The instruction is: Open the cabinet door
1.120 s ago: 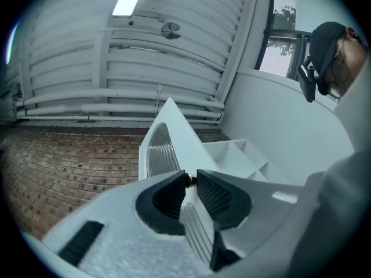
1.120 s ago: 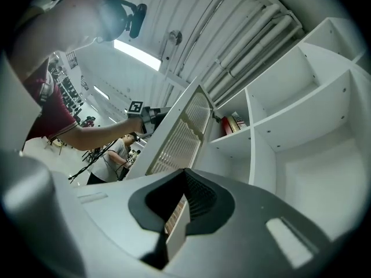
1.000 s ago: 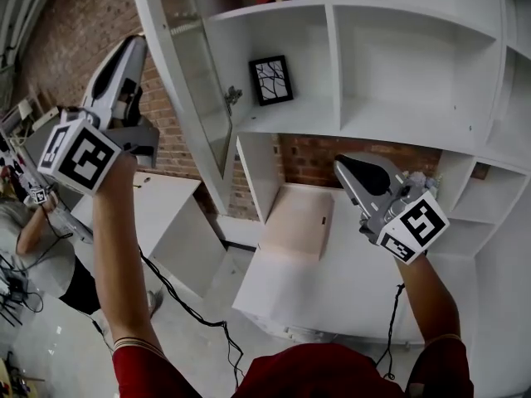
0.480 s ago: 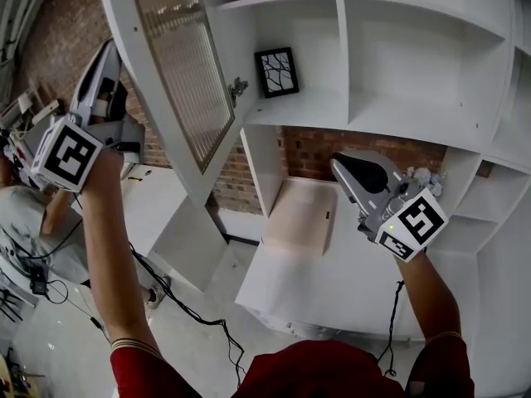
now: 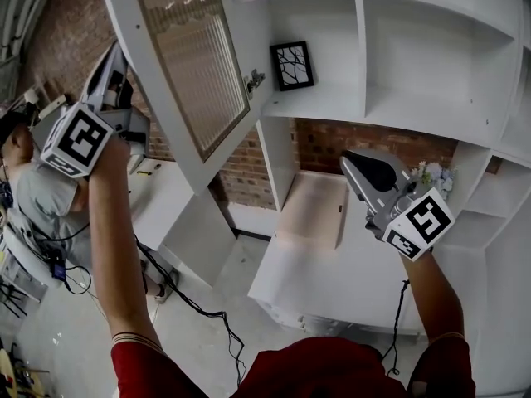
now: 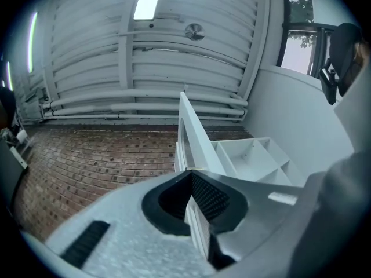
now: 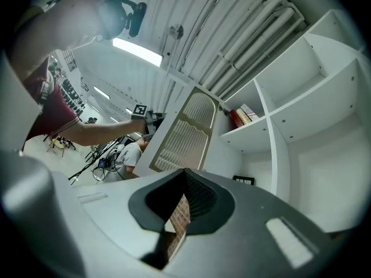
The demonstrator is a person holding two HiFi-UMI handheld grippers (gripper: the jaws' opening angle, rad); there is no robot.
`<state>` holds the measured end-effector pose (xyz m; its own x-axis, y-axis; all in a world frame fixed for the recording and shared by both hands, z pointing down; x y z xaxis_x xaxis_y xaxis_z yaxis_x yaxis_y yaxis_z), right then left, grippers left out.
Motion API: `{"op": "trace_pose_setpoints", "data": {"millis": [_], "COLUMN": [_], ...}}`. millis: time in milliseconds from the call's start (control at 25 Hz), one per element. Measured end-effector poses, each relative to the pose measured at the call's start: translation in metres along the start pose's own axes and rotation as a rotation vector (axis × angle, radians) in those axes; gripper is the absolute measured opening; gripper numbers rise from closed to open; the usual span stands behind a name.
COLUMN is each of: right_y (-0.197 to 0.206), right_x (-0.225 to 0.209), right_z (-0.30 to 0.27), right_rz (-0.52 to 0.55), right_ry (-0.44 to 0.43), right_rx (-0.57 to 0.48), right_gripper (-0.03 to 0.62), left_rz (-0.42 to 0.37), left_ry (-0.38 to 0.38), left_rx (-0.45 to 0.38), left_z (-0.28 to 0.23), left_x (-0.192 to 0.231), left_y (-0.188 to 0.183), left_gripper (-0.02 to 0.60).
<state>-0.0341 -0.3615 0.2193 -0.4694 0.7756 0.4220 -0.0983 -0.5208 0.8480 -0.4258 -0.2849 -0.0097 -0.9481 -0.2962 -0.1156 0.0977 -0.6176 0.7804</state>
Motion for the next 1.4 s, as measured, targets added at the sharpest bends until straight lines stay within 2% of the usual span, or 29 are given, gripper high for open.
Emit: {"op": "trace_pose_setpoints", "data": {"millis": [120, 320, 480, 760, 1040, 1200, 1400], "right_y": [-0.011, -0.004, -0.006, -0.012, -0.022, -0.025, -0.035], "right_x": [0.021, 0.026, 0.036, 0.03, 0.032, 0.034, 0.042], "right_z": [-0.001, -0.014, -0.01, -0.002, 0.032, 0.063, 0.109], "right_rz": [0.015, 0.021, 0.043, 0.024, -0.036, -0.076, -0.097], "right_ry": [0.008, 0.02, 0.029, 0.041, 0.022, 0.01, 0.005], "right_rx": [0.001, 0.03, 0.055, 0.043, -0.009, -0.026, -0.046], "right_gripper": [0.012, 0.012, 0.012, 0.012, 0.012, 0.012, 0.012], "left_rz": [-0.025, -0.039, -0.053, -0.017, -0.028, 0.043, 0.066], "left_ry": [0.002, 0.011, 0.055, 0.084, 0.133, 0.148, 0.155], "left_rx": [0.017, 0.01, -0.011, 0.007, 0.108, 0.172, 0.227], "left_z": [0.015, 0.02, 0.042, 0.075, 0.106, 0.113, 0.129], "left_x": [0.005, 0.014, -0.007, -0.05, -0.137, -0.197, -0.271], "left_y": [-0.006, 0.004, 0.005, 0.031, 0.082, 0.114, 0.141], "left_gripper": [0.006, 0.006, 0.006, 0.006, 0.006, 0.006, 0.006]}}
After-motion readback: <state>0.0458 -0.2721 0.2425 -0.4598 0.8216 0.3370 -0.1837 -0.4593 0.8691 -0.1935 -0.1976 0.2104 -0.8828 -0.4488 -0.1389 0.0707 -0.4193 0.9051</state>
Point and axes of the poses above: the fingertips, and each gripper's own axes: z backward along the fingers, x to its left, y out of its underside, the point moved 9 cm from there along z, backward along the fingers, and after that the axes turned 5 degrees about z, right-handed, at the moved point
